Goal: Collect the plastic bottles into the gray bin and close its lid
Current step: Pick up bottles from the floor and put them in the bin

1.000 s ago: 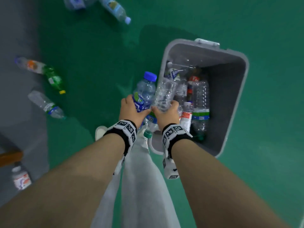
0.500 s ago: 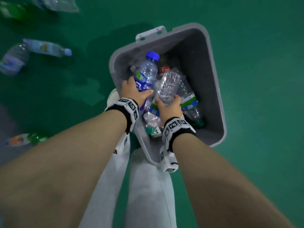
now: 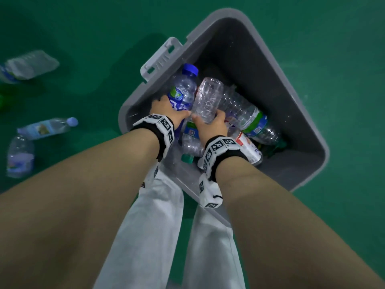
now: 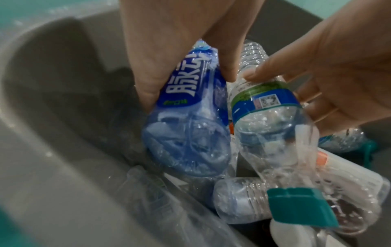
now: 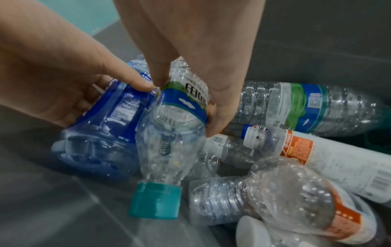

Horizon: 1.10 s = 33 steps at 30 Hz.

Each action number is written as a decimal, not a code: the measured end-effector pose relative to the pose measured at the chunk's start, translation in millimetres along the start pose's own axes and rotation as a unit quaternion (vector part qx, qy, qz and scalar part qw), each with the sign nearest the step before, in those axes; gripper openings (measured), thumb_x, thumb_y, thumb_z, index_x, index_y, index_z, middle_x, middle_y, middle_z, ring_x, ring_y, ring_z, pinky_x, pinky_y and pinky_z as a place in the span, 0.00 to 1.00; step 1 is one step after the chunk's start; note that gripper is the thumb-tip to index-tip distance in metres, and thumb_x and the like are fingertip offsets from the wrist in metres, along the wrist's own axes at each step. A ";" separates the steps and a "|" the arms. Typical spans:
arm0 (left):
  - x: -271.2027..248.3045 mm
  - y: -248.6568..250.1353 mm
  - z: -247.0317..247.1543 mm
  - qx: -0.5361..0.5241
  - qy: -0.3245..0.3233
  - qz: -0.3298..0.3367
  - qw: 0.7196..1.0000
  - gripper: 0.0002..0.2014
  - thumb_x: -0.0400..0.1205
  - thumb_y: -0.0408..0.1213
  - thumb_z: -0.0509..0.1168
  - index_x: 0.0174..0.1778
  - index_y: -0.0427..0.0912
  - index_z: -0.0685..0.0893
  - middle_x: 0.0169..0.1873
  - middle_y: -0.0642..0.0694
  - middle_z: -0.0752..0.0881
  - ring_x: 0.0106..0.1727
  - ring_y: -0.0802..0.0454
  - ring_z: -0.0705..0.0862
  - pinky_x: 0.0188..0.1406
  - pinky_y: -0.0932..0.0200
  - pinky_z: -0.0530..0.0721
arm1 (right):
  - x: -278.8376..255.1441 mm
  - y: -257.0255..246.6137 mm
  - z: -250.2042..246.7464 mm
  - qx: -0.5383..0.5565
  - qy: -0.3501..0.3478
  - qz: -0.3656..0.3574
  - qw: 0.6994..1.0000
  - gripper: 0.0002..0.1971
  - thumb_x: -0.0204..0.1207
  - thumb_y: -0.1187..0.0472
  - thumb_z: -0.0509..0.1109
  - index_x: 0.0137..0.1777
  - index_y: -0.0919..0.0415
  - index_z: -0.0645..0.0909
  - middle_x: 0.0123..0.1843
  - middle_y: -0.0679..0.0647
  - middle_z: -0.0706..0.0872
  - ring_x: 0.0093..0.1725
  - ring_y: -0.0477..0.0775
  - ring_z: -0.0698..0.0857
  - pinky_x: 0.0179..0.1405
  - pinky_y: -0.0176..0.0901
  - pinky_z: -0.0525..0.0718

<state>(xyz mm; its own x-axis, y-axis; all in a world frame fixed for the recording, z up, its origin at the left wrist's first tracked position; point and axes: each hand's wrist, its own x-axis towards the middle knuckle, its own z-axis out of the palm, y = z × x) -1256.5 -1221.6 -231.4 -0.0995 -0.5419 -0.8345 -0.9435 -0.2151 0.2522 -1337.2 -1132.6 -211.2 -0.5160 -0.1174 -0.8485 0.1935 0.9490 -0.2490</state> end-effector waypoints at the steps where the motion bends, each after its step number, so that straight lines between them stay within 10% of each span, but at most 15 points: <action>1: 5.9 0.2 0.7 0.010 -0.004 0.003 1.000 0.36 0.73 0.49 0.73 0.73 0.36 0.70 0.67 0.36 0.75 0.66 0.40 0.78 0.65 0.52 0.76 | 4.0 -0.6 3.6 0.003 0.001 0.007 1.000 0.39 0.74 0.44 0.72 0.79 0.57 0.60 0.72 0.60 0.76 0.66 0.61 0.80 0.60 0.48 0.80; 14: 58.4 -8.2 24.1 0.114 -0.047 -0.022 0.992 0.32 0.79 0.45 0.68 0.75 0.34 0.68 0.72 0.33 0.73 0.72 0.36 0.74 0.71 0.47 0.73 | 44.9 4.0 36.6 0.007 -0.004 0.047 0.999 0.38 0.76 0.51 0.72 0.81 0.55 0.55 0.77 0.64 0.67 0.70 0.65 0.76 0.63 0.51 0.78; 24: 46.1 2.8 15.9 0.162 -0.101 0.014 0.982 0.17 0.82 0.41 0.60 0.61 0.33 0.82 0.61 0.35 0.80 0.56 0.40 0.81 0.49 0.56 0.75 | 43.7 -6.4 48.6 -0.053 -0.046 0.009 0.997 0.28 0.78 0.70 0.63 0.78 0.56 0.66 0.73 0.62 0.74 0.69 0.63 0.79 0.66 0.50 0.80; 33: 3.7 3.3 0.3 0.083 -0.076 -0.001 0.994 0.16 0.83 0.41 0.60 0.60 0.37 0.83 0.59 0.39 0.84 0.50 0.44 0.80 0.47 0.58 0.74 | 8.3 -1.1 25.9 -0.078 -0.031 -0.040 0.996 0.19 0.79 0.66 0.62 0.70 0.58 0.76 0.64 0.59 0.84 0.58 0.59 0.85 0.55 0.47 0.84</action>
<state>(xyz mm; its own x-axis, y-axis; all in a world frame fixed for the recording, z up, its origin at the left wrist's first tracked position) -1260.1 -1224.0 -233.8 -0.1313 -0.4102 -0.9025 -0.9816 -0.0735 0.1762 -1320.1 -1142.2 -230.1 -0.4710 -0.2082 -0.8572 0.0186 0.9692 -0.2456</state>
